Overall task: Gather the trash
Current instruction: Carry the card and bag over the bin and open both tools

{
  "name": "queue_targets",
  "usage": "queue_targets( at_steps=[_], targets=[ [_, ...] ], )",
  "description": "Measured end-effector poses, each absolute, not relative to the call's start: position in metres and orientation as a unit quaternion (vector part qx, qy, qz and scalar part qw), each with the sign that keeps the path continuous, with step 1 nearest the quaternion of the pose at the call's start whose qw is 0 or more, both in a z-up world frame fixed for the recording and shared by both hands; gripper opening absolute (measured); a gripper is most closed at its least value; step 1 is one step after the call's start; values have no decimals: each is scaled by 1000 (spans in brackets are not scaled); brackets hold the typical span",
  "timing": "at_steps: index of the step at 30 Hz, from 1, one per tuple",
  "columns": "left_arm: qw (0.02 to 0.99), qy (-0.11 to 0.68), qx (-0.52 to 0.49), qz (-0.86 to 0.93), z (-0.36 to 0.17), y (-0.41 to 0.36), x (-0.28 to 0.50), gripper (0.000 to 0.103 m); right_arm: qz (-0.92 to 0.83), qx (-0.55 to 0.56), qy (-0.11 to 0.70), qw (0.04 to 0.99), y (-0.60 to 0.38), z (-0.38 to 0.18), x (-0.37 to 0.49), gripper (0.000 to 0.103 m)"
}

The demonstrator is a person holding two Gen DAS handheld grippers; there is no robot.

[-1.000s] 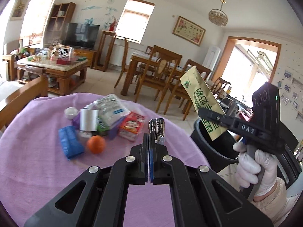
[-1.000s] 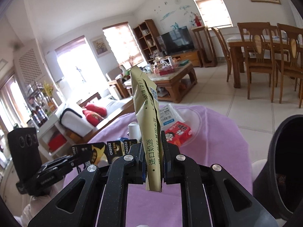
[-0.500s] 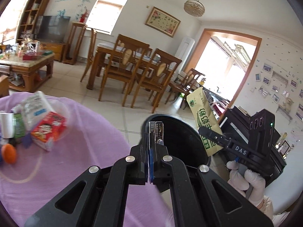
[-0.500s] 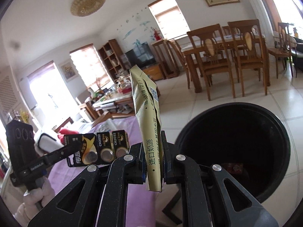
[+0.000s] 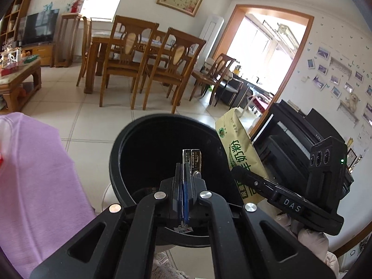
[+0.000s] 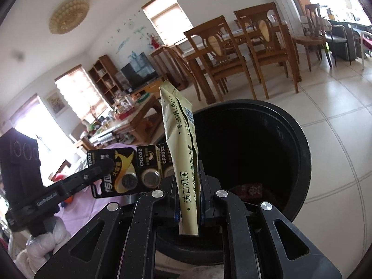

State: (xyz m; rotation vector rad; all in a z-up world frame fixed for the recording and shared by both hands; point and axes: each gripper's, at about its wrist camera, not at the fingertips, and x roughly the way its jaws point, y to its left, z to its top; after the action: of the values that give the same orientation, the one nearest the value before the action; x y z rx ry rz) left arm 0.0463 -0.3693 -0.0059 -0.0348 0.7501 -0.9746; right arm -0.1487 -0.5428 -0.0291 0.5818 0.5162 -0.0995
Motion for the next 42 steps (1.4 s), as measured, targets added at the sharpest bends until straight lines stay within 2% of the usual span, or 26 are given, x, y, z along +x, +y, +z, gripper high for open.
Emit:
queue_targets(
  at_steps=[11,23,29,30,31,33,34,35,37,41,42],
  targets=[
    [806,385,19,-449,-29,-381,46,2,-55,299,265,915,-534,-48,-142,13],
    [810,374,51,-448,-23,-392,30,5,-67,294,274,913,-527,-42,-140,14],
    [820,358,58,-442,-11,-381,19,6,-66,289,276,914,-525,-36,-140,31],
    [822,356,59,-441,-10,-381,18,6,-65,289,275,915,-523,-35,-141,41],
    [823,355,60,-439,-8,-379,17,7,-67,289,274,915,-522,-33,-141,46],
    [827,351,63,-434,-4,-373,13,15,-69,282,274,917,-518,-31,-141,48],
    [830,347,63,-432,-3,-369,12,36,-68,278,273,918,-515,-29,-140,48],
    [838,339,62,-424,0,-362,9,62,-66,275,274,919,-513,-28,-139,49],
    [855,314,58,-410,6,-350,4,82,-62,267,274,922,-506,-24,-137,54],
    [873,281,66,-393,20,-327,-3,82,-55,243,276,928,-487,-14,-129,55],
    [877,277,63,-389,22,-321,-4,82,-52,238,276,930,-483,-12,-126,64]
  ],
)
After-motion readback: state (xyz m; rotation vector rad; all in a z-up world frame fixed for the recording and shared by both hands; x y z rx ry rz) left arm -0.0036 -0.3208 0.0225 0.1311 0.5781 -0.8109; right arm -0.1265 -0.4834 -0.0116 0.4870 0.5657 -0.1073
